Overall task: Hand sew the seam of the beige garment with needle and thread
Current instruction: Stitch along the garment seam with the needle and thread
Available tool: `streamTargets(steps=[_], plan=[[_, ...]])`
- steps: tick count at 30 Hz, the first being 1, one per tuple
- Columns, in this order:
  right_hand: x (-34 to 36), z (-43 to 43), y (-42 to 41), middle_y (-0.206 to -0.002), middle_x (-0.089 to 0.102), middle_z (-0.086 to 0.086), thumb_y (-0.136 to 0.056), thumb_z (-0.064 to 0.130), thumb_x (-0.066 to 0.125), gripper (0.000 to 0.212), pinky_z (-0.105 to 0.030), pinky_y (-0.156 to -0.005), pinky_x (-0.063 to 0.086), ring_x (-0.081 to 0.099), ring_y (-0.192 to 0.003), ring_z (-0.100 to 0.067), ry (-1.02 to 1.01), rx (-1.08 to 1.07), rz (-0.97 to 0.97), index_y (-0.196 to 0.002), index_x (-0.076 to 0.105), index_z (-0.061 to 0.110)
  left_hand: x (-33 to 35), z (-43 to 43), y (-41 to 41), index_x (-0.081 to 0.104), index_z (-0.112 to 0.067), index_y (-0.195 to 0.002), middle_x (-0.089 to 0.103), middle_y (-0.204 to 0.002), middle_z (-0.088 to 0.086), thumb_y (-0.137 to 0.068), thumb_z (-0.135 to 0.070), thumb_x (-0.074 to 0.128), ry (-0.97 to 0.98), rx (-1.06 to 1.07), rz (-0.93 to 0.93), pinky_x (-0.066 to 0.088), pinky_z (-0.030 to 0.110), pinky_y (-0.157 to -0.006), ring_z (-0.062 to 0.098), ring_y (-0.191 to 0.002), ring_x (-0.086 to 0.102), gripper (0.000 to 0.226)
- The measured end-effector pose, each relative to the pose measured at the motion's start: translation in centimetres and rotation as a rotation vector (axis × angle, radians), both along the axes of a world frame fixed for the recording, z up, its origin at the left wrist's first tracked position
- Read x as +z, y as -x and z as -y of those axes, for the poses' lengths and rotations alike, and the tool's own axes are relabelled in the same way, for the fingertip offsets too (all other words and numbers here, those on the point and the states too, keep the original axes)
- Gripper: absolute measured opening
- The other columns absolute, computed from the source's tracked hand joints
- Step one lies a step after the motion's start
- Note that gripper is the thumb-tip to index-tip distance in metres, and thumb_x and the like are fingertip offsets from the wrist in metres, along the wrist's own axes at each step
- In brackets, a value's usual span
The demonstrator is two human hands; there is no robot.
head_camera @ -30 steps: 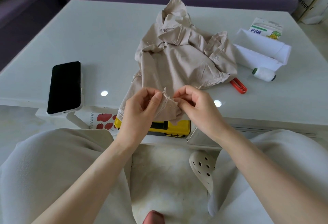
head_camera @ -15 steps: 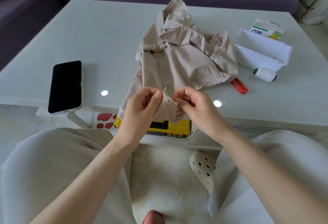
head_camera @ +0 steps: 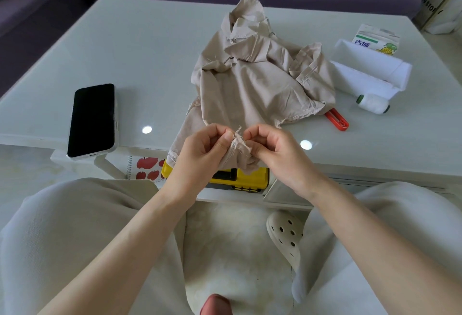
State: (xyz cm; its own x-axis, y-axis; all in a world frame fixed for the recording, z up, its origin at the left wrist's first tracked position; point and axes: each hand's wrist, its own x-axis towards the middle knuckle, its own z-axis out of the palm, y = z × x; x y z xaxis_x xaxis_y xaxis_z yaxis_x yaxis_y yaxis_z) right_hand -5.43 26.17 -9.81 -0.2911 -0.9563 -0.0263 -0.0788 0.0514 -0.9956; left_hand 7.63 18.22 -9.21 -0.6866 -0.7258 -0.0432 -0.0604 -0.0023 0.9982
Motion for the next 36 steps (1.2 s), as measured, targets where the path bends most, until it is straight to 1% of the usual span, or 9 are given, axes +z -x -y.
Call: streamTargets(steps=[8,11,13,17,20,24,27,32,36], plan=[[-0.04,-0.16,-0.04,-0.066,0.067,0.008,-0.093,0.000,0.052,0.018,-0.015,-0.059,0.049,0.062,-0.060,-0.001,-0.016,0.018,0.032,-0.085,0.061,0.014,0.23,-0.13,0.17,0.059,0.001,-0.091,0.059,-0.053,-0.012,-0.097,-0.012,0.045,0.006,-0.040,0.021,0.034,0.003,-0.045,-0.003,-0.042,0.050,0.020],[-0.07,-0.10,-0.12,-0.067,0.067,0.009,-0.093,-0.001,0.053,0.019,-0.014,-0.061,0.049,0.061,-0.062,-0.001,-0.006,0.010,0.057,-0.084,0.061,0.014,0.20,-0.07,0.15,0.060,-0.001,-0.091,0.064,-0.067,0.002,-0.097,-0.018,0.045,-0.007,-0.038,0.033,0.041,0.008,-0.052,-0.001,-0.054,0.055,0.023],[-0.14,-0.08,-0.22,-0.067,0.067,0.011,-0.093,0.001,0.053,0.018,-0.015,-0.062,0.049,0.060,-0.063,0.000,-0.006,0.007,0.079,-0.084,0.060,0.015,0.02,-0.03,0.12,0.061,-0.003,-0.091,0.067,-0.078,0.012,-0.097,-0.021,0.045,-0.035,-0.029,0.027,0.049,0.017,-0.060,0.010,-0.067,0.062,0.024],[-0.30,0.06,-0.30,-0.065,0.064,0.012,-0.094,0.006,0.051,0.015,-0.014,-0.062,0.049,0.057,-0.061,0.000,-0.020,-0.011,0.123,-0.085,0.059,0.015,0.32,-0.05,0.08,0.062,-0.004,-0.099,0.070,-0.088,0.017,-0.098,-0.019,0.044,-0.142,-0.046,-0.015,0.056,0.032,-0.078,0.026,-0.083,0.068,0.024],[-0.29,0.10,-0.25,-0.063,0.063,0.012,-0.096,0.008,0.049,0.015,-0.013,-0.059,0.046,0.055,-0.057,0.001,-0.024,-0.008,0.168,-0.085,0.058,0.014,0.69,0.03,-0.01,0.063,-0.006,-0.097,0.071,-0.081,0.007,-0.093,-0.022,0.048,-0.203,-0.063,-0.027,0.052,0.020,-0.067,0.015,-0.075,0.068,0.022],[-0.57,0.17,-0.22,-0.065,0.063,0.010,-0.095,0.010,0.050,0.012,-0.015,-0.059,0.046,0.056,-0.059,-0.001,-0.031,-0.008,0.179,-0.087,0.059,0.013,0.77,-0.06,-0.04,0.059,-0.010,-0.082,0.067,-0.070,-0.002,-0.095,-0.013,0.049,-0.177,-0.064,-0.030,0.047,0.013,-0.057,0.007,-0.063,0.064,0.017],[-0.83,0.20,-0.26,-0.067,0.062,0.007,-0.096,0.012,0.050,0.011,-0.016,-0.060,0.046,0.055,-0.060,-0.003,-0.044,-0.010,0.172,-0.089,0.059,0.012,0.92,-0.31,0.04,0.056,-0.007,-0.080,0.063,-0.059,-0.008,-0.096,-0.010,0.046,-0.153,-0.061,-0.037,0.043,0.008,-0.050,0.002,-0.051,0.059,0.019],[-0.93,0.30,-0.03,-0.071,0.061,0.001,-0.098,0.008,0.045,0.015,-0.016,-0.059,0.047,0.055,-0.058,-0.003,-0.049,-0.088,0.097,-0.094,0.060,0.010,0.51,0.11,-0.08,0.059,-0.011,-0.082,0.066,-0.069,-0.008,-0.095,-0.017,0.049,-0.157,-0.037,-0.045,0.046,0.012,-0.057,0.003,-0.064,0.062,0.017],[-0.81,0.27,0.18,-0.070,0.061,0.000,-0.097,0.001,0.046,0.019,-0.015,-0.060,0.048,0.055,-0.058,-0.003,-0.027,-0.144,0.060,-0.091,0.062,0.009,0.26,0.15,-0.01,0.059,-0.010,-0.082,0.066,-0.070,-0.006,-0.094,-0.017,0.050,-0.168,-0.045,-0.042,0.047,0.013,-0.059,0.005,-0.066,0.062,0.017]])
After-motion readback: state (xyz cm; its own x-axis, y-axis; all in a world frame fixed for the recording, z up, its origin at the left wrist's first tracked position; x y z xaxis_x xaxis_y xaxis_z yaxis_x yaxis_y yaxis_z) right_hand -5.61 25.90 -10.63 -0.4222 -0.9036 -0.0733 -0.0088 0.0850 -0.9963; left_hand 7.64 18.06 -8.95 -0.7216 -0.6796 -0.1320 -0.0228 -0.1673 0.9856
